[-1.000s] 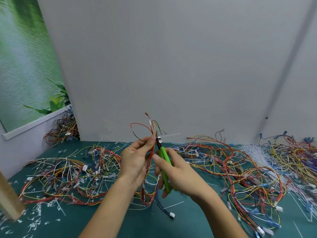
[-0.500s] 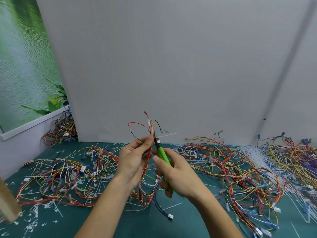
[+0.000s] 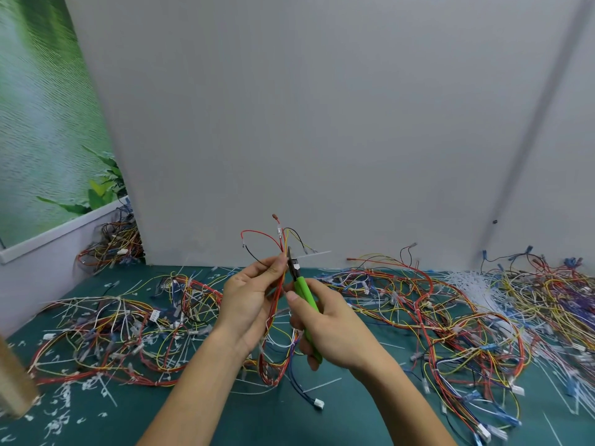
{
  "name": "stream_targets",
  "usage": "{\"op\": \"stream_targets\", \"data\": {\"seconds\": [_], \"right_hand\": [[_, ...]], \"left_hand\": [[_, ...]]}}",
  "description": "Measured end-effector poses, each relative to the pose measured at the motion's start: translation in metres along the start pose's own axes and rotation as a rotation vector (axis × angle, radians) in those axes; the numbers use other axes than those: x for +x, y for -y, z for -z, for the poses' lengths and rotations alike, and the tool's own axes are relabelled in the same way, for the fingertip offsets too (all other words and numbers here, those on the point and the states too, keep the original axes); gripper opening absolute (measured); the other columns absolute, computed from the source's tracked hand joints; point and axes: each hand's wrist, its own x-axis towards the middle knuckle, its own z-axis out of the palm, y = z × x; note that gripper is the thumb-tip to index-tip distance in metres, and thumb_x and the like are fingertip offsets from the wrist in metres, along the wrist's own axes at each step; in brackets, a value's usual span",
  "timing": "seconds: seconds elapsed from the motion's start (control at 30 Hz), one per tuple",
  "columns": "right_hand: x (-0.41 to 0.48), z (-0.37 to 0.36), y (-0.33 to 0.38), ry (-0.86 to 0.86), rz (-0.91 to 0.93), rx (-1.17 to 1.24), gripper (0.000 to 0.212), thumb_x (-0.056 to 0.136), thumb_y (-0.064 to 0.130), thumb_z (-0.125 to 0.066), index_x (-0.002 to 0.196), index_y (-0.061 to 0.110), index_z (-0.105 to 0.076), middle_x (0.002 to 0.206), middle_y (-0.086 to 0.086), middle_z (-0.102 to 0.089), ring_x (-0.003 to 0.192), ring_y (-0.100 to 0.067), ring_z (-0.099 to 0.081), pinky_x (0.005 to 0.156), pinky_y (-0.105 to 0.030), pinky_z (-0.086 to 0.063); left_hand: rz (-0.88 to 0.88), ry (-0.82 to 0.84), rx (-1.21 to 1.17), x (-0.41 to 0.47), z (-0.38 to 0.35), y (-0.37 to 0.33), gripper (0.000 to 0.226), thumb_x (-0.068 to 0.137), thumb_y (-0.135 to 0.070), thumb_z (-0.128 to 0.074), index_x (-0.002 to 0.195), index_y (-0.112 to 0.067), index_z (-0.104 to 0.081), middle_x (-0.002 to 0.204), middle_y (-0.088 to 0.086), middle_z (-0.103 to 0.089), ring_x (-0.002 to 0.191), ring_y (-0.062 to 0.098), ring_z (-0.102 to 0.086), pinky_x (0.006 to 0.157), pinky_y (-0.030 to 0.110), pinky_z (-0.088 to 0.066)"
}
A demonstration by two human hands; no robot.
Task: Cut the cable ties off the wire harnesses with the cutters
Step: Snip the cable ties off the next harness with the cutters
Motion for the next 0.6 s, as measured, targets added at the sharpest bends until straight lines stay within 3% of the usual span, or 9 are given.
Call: {"op": "stream_targets", "data": {"seconds": [0.2,0.4,0.6], "right_hand": [[-0.0017,-0.0010,0.0031,0.011,-0.010,0.017,0.011,0.105,0.038,-0.054,0.108,0.028,-0.057,0.080,-0.005,-0.055,0.050,-0.023,-0.056,0.046,-0.038,-0.054],[-0.0024,-0.0039,0.0055,0.059,-0.033,0.042,0.013,0.102,0.043,-0.059,0.111,0.034,-0.056,0.085,-0.005,-0.057,0.060,-0.025,-0.064,0.061,-0.054,-0.061],[-0.0020,-0.0052,0.0025,0.030,-0.016,0.019,0.010,0.103,0.043,-0.055,0.104,0.033,-0.055,0.079,-0.003,-0.055,0.054,-0.025,-0.061,0.056,-0.054,-0.059]], "left_hand": [[-0.019,0.010,0.008,-0.0007,0.0000,0.0001,0.016,0.078,-0.009,-0.071,0.093,-0.005,-0.073,0.080,0.004,-0.075,0.069,0.010,-0.070,0.062,0.026,-0.059],[-0.022,0.009,0.013,0.0009,0.0019,0.0001,0.012,0.078,-0.012,-0.073,0.089,-0.007,-0.075,0.079,0.005,-0.074,0.067,0.012,-0.070,0.059,0.027,-0.059],[-0.027,0.017,0.008,0.0028,0.0038,0.0016,0.008,0.078,-0.011,-0.073,0.081,-0.012,-0.081,0.082,0.004,-0.076,0.070,0.011,-0.071,0.060,0.025,-0.058]]}}
